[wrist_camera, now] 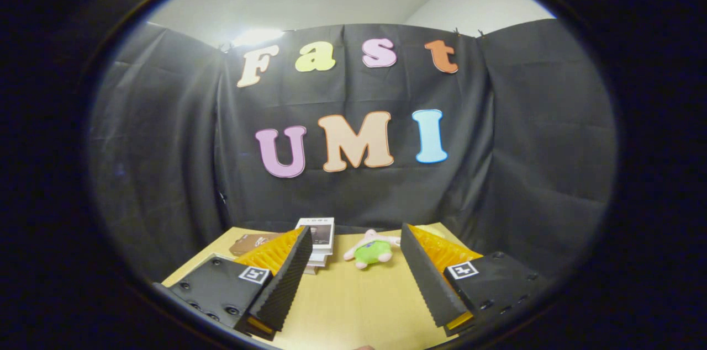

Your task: Open the storage box then place both shoes into the box .Put the left shoe in first, then the right shoe, with the right side of both shoes facing outward in a uniform manner.

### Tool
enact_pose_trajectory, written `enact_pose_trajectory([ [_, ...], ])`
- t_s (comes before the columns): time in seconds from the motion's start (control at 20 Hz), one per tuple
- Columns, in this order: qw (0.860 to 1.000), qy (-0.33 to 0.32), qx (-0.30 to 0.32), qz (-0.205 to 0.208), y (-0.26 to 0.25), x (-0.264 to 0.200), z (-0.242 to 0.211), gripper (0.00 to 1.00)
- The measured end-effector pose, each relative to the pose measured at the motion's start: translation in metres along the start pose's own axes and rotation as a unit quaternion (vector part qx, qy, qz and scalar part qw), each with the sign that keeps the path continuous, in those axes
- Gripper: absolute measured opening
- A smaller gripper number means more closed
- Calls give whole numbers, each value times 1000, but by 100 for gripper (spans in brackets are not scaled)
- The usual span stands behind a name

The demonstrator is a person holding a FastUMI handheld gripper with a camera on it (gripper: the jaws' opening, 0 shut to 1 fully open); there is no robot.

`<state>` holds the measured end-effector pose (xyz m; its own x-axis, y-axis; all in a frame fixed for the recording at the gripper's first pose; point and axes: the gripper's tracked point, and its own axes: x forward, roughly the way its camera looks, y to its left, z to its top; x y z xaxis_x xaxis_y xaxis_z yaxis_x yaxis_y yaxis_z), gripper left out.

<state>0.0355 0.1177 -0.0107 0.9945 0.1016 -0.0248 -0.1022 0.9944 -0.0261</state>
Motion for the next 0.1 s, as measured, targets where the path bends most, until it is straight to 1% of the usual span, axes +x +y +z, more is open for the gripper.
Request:
enact_pose_trajectory([
  [0.1, 1000, -1, 0, 4, -2, 2, 1, 100],
])
